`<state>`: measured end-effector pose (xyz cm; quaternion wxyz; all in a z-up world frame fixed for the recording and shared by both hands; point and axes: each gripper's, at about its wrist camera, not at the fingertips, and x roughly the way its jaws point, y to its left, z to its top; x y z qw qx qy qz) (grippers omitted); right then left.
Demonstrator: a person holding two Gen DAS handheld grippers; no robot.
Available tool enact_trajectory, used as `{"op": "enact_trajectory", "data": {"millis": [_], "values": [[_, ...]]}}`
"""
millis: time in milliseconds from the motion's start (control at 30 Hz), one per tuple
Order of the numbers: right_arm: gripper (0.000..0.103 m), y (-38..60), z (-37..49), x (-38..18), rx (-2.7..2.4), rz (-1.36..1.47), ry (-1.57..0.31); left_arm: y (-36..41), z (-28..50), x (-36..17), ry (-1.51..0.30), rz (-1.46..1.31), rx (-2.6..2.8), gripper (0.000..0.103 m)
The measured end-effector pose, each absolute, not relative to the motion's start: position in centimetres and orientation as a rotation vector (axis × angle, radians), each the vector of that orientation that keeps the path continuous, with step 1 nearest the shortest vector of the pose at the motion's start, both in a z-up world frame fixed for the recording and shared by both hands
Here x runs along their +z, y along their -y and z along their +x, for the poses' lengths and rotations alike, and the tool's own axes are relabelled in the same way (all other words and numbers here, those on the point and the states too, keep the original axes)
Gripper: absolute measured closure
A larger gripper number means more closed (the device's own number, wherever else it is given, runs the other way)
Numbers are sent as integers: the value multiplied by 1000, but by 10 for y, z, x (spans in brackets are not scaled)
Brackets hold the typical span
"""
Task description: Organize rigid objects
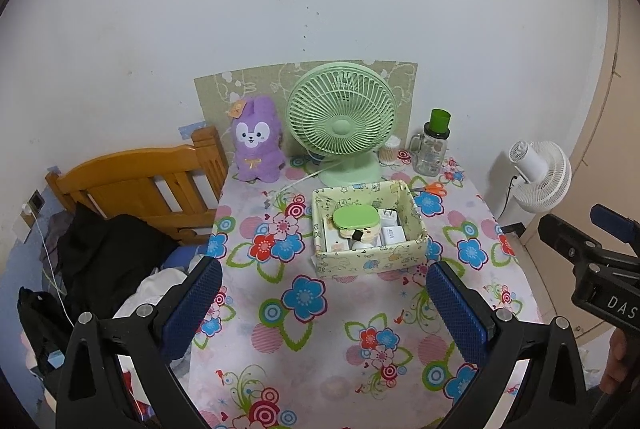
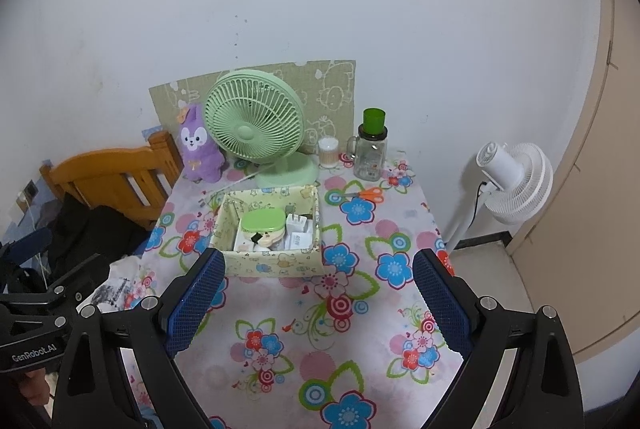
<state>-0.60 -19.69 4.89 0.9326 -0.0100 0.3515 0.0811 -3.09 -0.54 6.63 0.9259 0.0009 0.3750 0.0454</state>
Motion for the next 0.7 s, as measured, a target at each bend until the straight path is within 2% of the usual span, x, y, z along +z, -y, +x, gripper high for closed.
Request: {"op": "enact_trajectory", "data": {"millis": [700], "values": [[6, 198, -11, 47, 138, -23, -718, 9, -35, 65, -748, 7, 81, 0]]}}
